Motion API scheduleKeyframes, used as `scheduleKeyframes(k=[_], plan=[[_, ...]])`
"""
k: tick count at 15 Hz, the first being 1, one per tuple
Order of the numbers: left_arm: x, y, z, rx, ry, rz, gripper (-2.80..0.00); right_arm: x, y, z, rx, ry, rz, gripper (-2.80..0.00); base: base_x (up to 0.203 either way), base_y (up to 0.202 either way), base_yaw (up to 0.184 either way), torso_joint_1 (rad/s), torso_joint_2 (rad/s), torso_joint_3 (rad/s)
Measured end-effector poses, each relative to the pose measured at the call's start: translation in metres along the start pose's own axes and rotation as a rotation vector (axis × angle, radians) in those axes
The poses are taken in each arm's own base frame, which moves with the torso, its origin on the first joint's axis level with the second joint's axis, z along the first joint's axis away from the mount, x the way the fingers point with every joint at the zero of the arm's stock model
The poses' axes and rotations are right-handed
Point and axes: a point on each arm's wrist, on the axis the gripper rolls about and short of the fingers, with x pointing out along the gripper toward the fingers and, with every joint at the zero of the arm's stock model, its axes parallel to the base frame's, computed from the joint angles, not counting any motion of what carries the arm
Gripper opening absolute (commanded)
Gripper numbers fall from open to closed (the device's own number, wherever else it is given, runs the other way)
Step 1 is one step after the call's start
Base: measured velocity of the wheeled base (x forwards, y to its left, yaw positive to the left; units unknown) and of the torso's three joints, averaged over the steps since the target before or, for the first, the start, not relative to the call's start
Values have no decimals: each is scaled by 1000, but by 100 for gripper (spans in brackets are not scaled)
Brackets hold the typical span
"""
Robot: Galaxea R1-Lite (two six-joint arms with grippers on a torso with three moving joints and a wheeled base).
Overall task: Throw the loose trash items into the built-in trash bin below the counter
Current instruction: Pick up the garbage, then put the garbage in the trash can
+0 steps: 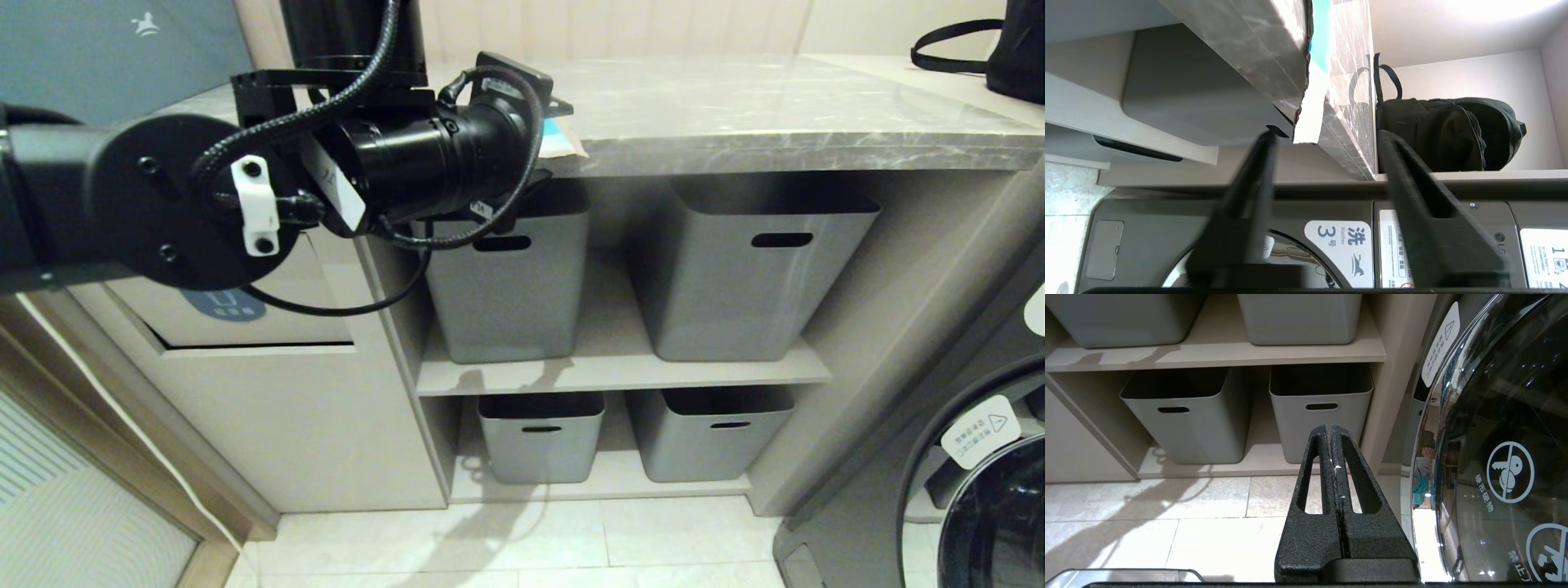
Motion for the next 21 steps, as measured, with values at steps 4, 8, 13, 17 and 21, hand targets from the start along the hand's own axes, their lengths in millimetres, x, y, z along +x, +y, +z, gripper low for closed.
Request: scheduleKeyframes(k=[4, 8, 13, 17, 21], plan=[[-1, -1, 0, 0, -1, -2, -280, 0, 0, 0, 0, 0, 0, -280, 0, 0, 0, 0, 0, 0], [-8, -3, 0, 10, 6, 1, -280, 0, 0, 0, 0, 0, 1, -280, 0, 0, 0, 0, 0, 0], [-62, 25, -12, 311, 111, 94, -280, 0, 0, 0, 0, 0, 0, -280, 0, 0, 0, 0, 0, 0], [-139, 98, -12, 719, 274, 169, -280, 0, 0, 0, 0, 0, 0, -280, 0, 0, 0, 0, 0, 0], [-206, 182, 33, 873, 258, 389, -280, 0, 0, 0, 0, 0, 0, -280, 0, 0, 0, 0, 0, 0]])
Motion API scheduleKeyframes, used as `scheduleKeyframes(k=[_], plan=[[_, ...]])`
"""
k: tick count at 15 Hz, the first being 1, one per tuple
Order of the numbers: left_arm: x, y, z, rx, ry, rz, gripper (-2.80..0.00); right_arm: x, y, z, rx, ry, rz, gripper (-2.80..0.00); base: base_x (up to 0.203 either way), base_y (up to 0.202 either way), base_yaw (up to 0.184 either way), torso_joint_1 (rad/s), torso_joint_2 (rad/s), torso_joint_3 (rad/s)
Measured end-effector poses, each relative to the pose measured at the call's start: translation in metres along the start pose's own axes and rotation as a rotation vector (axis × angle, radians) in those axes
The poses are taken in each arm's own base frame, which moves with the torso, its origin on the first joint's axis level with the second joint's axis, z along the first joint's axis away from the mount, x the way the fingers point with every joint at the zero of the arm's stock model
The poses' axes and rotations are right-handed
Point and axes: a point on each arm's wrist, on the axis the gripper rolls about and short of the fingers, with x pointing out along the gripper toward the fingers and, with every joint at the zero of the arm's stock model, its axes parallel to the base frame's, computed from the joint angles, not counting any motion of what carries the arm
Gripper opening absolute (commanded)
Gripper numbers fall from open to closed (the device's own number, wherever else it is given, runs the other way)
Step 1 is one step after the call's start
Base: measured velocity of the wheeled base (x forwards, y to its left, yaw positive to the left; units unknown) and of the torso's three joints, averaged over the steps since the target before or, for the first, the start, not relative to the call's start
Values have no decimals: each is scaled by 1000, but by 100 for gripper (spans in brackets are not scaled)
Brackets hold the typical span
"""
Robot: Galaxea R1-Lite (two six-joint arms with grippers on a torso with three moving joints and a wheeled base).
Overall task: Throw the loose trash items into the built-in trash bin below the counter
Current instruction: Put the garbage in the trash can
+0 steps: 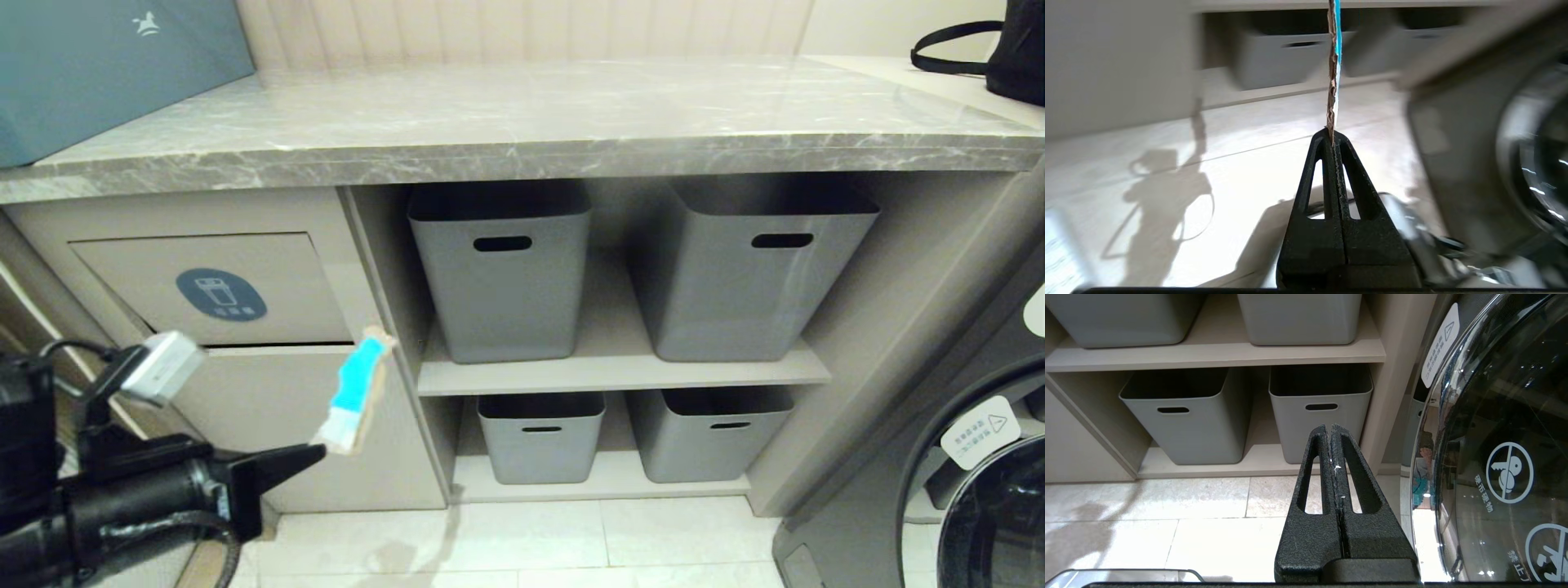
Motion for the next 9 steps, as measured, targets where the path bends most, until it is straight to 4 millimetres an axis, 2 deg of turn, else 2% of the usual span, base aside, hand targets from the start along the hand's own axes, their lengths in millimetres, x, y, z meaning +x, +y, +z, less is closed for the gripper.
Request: scheduleKeyframes(k=[3, 5, 7, 9], plan=[[-17, 55, -16, -96, -29, 220, -280, 0, 0, 0, 0, 0, 0, -280, 0, 0, 0, 0, 0, 0], [-20, 86, -22, -186, -41, 337, -280, 0, 0, 0, 0, 0, 0, -280, 0, 0, 0, 0, 0, 0], [-10, 109, -18, -202, -83, 378, -280, 0, 0, 0, 0, 0, 1, -280, 0, 0, 0, 0, 0, 0], [8, 132, -6, -157, -170, 391, -280, 0, 0, 0, 0, 0, 0, -280, 0, 0, 0, 0, 0, 0]])
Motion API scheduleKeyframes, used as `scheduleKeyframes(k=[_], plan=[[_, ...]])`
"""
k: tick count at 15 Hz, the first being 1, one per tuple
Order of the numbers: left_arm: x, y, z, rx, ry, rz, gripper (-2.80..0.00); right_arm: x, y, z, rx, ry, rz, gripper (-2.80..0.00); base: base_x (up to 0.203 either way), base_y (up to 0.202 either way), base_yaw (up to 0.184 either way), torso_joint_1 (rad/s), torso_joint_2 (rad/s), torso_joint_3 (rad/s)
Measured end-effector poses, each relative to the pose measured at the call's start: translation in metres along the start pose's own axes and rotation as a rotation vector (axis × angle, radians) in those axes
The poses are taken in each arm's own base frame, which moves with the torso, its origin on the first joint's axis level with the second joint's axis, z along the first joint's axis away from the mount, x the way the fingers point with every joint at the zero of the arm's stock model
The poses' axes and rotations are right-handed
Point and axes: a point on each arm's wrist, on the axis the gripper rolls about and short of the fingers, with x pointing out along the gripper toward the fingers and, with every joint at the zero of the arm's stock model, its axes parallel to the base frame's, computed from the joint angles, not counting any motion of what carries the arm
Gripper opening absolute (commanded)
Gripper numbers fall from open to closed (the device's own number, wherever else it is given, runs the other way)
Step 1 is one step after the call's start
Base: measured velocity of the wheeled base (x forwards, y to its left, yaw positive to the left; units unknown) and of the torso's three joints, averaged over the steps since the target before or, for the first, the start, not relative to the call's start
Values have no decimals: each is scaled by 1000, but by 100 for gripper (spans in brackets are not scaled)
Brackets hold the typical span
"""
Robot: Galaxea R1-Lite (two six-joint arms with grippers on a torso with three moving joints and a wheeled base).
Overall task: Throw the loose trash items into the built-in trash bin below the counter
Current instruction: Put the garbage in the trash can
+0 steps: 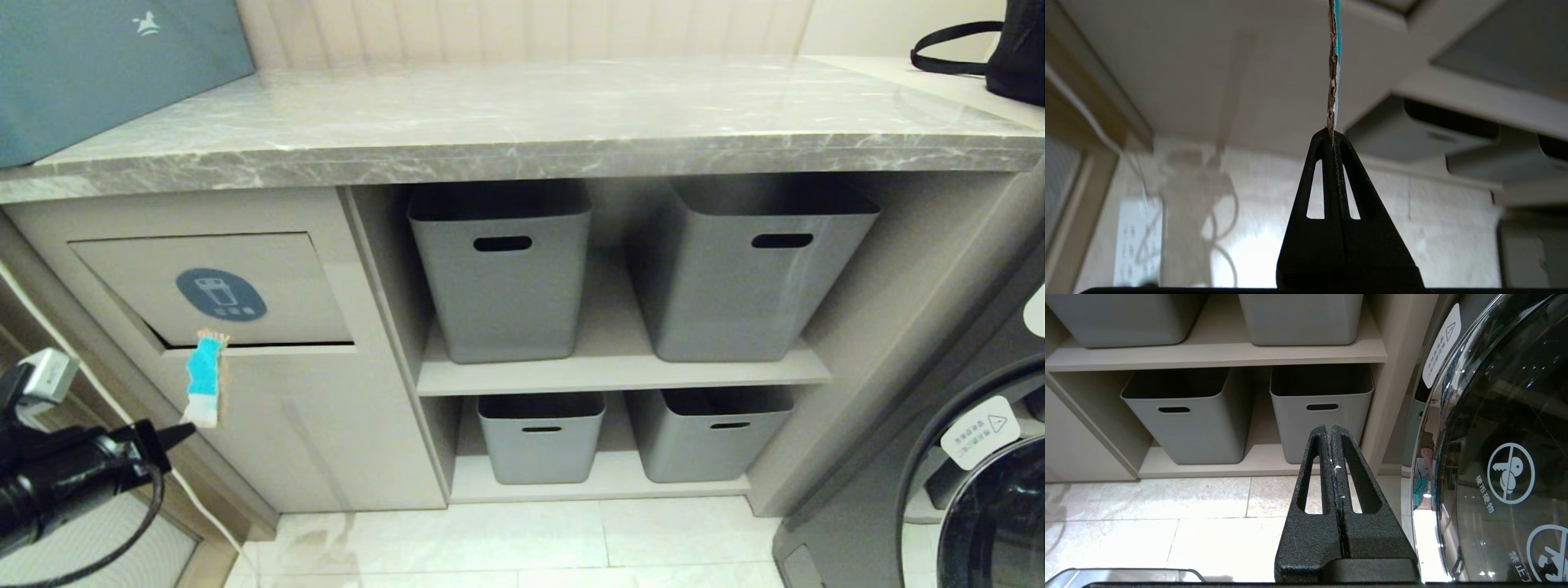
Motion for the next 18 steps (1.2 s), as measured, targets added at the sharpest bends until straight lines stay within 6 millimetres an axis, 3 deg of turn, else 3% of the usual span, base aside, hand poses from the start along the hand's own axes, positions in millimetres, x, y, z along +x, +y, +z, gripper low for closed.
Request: scheduleKeyframes(k=[8, 11, 18], plan=[[119, 21, 28, 135, -318, -99, -280, 0, 0, 0, 0, 0, 0, -280, 0, 0, 0, 0, 0, 0], [158, 25, 27, 148, -335, -116, -280, 0, 0, 0, 0, 0, 0, -280, 0, 0, 0, 0, 0, 0], [218, 8, 26, 118, -383, -121, -280, 0, 0, 0, 0, 0, -1, -280, 0, 0, 0, 0, 0, 0]])
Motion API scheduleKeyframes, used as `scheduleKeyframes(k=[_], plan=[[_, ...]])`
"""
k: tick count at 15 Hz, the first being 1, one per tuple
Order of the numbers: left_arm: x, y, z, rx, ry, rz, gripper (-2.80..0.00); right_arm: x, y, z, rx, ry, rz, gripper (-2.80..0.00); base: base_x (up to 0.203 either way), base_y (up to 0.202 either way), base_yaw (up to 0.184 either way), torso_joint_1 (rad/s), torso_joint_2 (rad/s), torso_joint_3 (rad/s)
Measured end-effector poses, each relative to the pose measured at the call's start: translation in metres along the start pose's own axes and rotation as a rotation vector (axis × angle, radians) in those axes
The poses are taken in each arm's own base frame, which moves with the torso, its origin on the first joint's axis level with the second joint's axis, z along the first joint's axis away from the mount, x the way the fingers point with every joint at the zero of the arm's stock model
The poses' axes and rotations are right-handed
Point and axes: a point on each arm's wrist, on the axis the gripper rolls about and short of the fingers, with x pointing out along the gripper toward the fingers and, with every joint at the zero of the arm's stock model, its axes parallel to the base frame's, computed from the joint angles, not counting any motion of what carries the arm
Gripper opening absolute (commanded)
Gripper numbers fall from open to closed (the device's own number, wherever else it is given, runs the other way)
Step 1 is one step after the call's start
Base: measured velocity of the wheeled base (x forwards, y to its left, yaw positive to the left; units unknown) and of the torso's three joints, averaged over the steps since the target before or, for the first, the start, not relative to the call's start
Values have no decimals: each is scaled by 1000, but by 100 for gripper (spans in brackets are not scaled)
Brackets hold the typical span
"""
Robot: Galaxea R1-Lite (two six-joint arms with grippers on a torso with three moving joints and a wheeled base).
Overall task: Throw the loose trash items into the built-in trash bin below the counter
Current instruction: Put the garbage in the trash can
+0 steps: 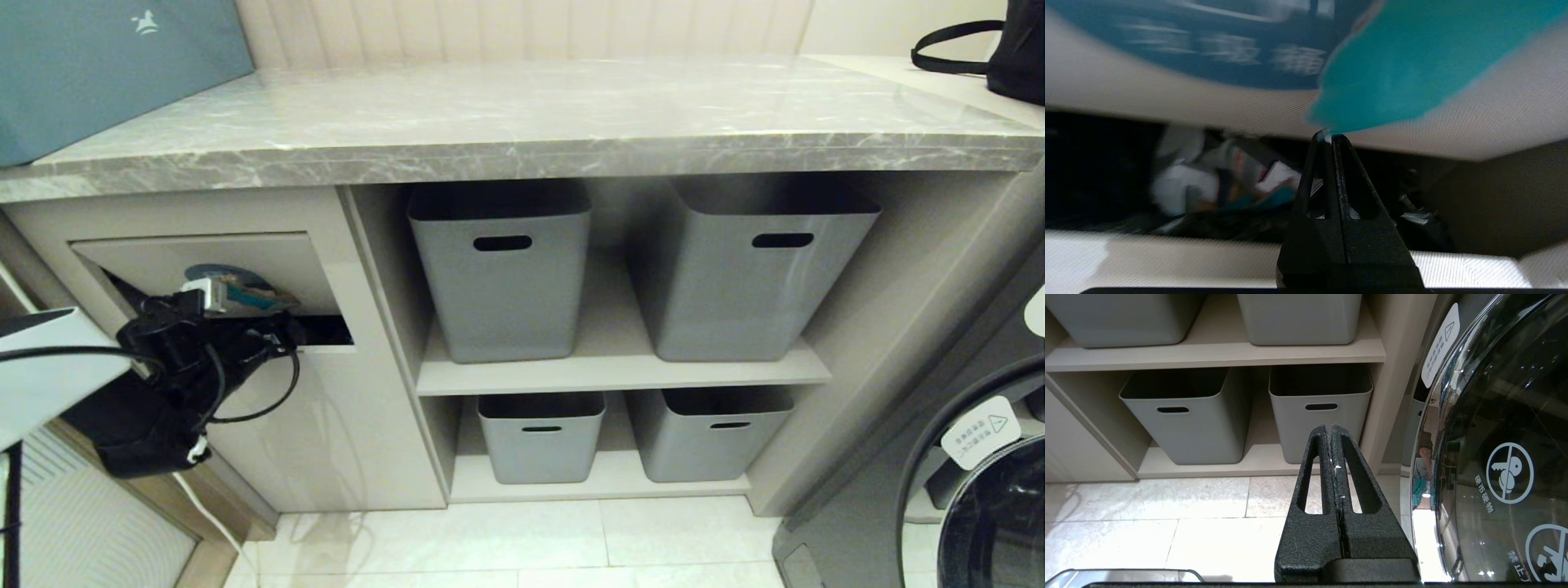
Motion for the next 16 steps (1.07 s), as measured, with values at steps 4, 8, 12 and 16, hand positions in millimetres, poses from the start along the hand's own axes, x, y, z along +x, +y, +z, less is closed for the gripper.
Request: scheduleKeyframes(k=[4, 8, 12, 16], plan=[[12, -6, -12, -4, 12, -21, -280, 0, 0, 0, 0, 0, 1, -280, 0, 0, 0, 0, 0, 0], [22, -6, -14, -3, 10, -26, -280, 0, 0, 0, 0, 0, 0, -280, 0, 0, 0, 0, 0, 0], [30, -4, -14, 0, 4, -23, 0, 0, 0, 0, 0, 0, 1, -280, 0, 0, 0, 0, 0, 0], [35, -4, -9, 6, -26, -22, 0, 0, 0, 0, 0, 0, 0, -280, 0, 0, 0, 0, 0, 0]])
